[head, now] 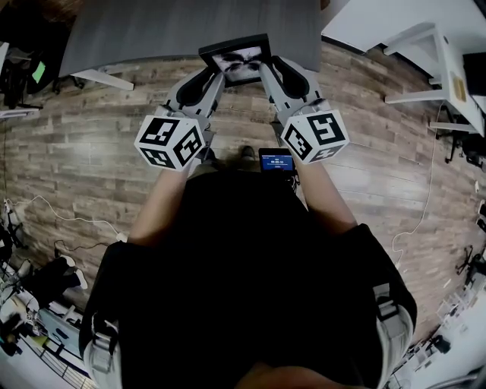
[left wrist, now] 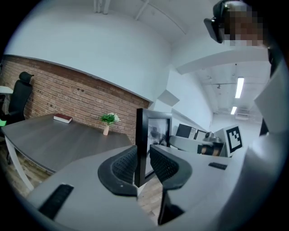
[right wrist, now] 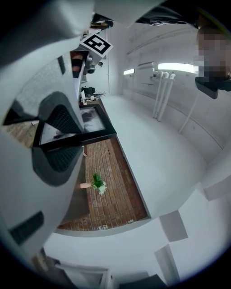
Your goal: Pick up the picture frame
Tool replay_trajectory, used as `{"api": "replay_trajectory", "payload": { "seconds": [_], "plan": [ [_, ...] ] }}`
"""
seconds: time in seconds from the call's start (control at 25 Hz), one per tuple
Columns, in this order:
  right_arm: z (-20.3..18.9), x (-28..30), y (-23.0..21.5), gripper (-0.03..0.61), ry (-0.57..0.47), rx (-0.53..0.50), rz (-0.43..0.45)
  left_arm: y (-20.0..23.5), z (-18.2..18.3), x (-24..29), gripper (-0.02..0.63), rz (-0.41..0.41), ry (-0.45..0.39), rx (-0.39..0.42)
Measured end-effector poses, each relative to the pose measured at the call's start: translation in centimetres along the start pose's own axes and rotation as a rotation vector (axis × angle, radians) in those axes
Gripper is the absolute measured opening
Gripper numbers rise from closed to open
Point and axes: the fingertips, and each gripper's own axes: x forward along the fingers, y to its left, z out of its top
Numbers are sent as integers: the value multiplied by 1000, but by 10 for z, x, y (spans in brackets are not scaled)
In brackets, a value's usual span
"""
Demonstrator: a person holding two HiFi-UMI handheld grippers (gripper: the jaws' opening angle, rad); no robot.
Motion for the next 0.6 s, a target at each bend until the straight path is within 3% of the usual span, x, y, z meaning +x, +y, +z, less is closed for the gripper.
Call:
{"api": "replay_trajectory", "payload": {
  "seconds": [0.6],
  "plan": [
    [-6, 26, 45, 80, 47, -32, 39, 36, 16, -36, 81, 18, -44, -5]
  ]
}}
